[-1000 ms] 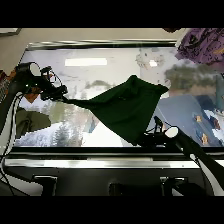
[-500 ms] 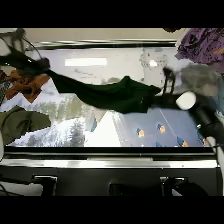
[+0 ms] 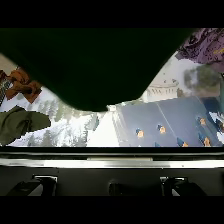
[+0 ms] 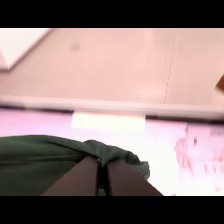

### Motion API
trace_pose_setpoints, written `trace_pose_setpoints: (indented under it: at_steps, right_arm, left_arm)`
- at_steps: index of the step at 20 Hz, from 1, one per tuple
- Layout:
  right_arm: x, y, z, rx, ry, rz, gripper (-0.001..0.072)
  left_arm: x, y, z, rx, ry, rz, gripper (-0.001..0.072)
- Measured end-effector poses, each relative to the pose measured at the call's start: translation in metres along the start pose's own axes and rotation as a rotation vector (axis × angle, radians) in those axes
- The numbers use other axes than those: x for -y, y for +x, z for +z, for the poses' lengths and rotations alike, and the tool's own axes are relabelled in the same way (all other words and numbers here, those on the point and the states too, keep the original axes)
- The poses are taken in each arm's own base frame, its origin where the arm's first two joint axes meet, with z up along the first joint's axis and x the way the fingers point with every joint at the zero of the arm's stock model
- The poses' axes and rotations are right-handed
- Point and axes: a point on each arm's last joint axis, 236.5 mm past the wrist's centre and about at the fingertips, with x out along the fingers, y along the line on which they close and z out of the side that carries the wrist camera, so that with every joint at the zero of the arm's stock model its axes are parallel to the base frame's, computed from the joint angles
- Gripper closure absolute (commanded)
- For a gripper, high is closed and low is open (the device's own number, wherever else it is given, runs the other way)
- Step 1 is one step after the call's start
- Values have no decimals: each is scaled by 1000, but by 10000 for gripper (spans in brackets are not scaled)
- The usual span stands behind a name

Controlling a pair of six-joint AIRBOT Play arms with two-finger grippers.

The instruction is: Fold the clothes and pants, and hang the long-sleeved shirts on hangers.

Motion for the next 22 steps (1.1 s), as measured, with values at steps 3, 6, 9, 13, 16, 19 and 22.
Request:
trace_pose_setpoints:
  at_steps: [3, 6, 9, 13, 16, 19, 22]
  right_arm:
    - [-4, -50, 30, 105, -10, -4, 680]
    - [-1, -53, 32, 105, 5, -18, 680]
    - [9, -9, 3, -14, 29, -47, 680]
    - [41, 89, -84, -294, 32, -134, 680]
    - [69, 166, -171, -509, 19, -205, 680]
    - [96, 230, -261, -668, 24, -266, 679]
    - [128, 276, -342, -753, 104, -339, 678]
  left_arm:
    - [-3, -60, 31, 142, -27, -12, 686]
    - [-5, -64, 31, 151, -37, -5, 686]
    - [-10, -12, 2, 41, -27, 29, 687]
    - [-16, 114, -77, -213, 22, 76, 686]
    - [-22, 214, -170, -425, 51, 88, 686]
    - [-33, 292, -287, -643, 37, 95, 686]
    - [-45, 331, -381, -799, 14, 105, 685]
